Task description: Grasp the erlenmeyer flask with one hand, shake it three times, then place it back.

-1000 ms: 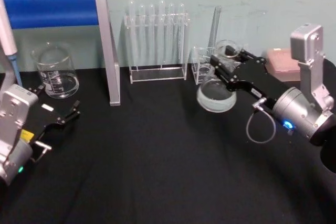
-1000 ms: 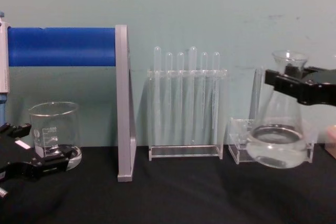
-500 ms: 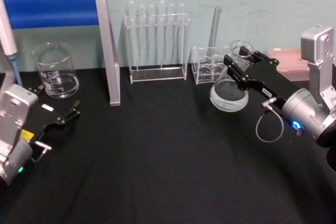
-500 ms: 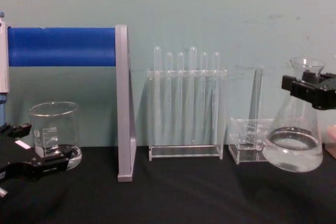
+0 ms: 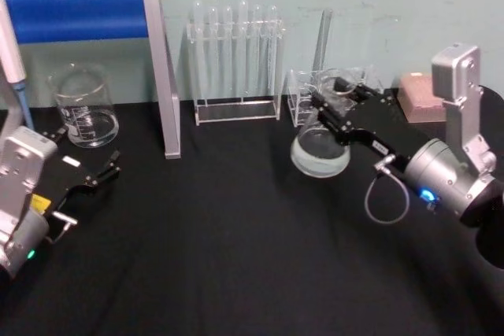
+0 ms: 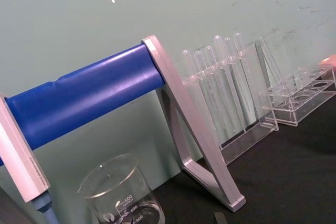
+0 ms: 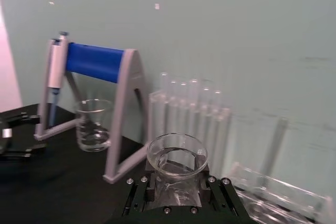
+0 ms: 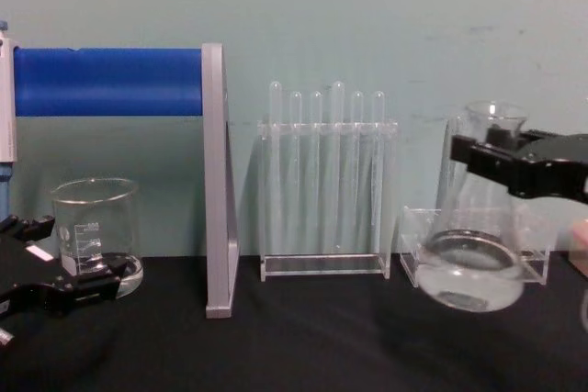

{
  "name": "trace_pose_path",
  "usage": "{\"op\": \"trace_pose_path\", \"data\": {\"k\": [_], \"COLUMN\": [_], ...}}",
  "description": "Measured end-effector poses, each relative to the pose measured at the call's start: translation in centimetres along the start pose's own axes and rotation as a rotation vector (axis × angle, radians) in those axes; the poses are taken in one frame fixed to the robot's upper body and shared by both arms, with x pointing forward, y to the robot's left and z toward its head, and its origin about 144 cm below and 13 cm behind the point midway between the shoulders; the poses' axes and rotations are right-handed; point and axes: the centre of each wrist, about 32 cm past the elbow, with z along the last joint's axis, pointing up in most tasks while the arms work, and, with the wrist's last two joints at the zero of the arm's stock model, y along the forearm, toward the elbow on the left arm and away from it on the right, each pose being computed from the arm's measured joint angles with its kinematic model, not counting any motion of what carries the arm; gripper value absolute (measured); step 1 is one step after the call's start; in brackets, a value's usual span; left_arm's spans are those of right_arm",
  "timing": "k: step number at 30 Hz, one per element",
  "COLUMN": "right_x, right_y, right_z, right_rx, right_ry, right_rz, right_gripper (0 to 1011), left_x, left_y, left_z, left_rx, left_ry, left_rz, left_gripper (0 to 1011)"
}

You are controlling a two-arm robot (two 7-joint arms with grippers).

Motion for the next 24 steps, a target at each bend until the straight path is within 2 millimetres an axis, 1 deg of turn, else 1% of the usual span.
{"op": "trace_pose_path", "data": {"k": [10,14,24], "right_x": [-2.1,-2.6,-3.1], "right_y": [0.7,0.9,1.0], "right_z": [0.0,0.0,0.0], "right_rx": [0.000,0.000,-0.003], "right_ry": [0.014,0.018,0.024], "right_rz": [0.110,0.138,0.163], "right_gripper": [449,449,449], "left_x": [0.0,0.0,0.0], "left_y": [0.0,0.0,0.0], "left_z": [0.0,0.0,0.0], "left_rx": [0.000,0.000,0.000], "left_ry": [0.000,0.000,0.000], "left_rz": [0.000,0.000,0.000], "left_gripper": [1001,1001,1001]}}
